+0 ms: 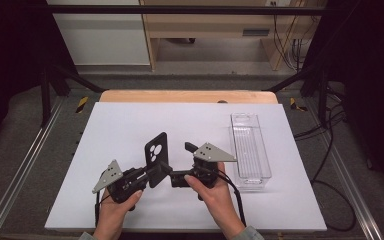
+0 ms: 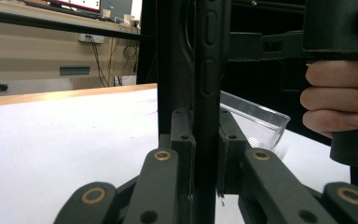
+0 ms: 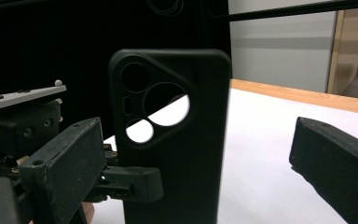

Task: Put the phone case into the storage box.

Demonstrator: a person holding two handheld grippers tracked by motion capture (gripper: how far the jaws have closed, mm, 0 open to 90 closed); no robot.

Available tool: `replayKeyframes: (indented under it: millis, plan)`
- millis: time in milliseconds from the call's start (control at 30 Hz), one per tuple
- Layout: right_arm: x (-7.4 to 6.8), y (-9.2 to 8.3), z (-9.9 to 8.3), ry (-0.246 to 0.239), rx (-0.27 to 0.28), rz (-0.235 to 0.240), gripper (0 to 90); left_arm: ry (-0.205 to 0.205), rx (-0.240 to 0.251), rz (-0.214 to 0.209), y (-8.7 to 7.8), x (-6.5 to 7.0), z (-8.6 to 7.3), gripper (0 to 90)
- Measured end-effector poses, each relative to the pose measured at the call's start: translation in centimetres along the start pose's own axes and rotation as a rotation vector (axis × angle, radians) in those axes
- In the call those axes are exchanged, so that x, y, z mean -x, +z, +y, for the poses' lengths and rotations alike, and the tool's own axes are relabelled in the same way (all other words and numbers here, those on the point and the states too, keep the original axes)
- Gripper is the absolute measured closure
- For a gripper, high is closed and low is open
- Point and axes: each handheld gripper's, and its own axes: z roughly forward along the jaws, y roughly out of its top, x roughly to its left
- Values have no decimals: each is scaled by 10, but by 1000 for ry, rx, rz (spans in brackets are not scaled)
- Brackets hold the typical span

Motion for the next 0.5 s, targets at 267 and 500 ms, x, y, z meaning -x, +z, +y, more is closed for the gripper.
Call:
replayKeyframes:
  millis: [267,500]
  plan:
    - [-3,3,-5,0,0,3,35,40,-10,2,4,8,0,807]
    - [-6,4,-7,4,2,9,34,43,-17,-16,7,14,-1,807]
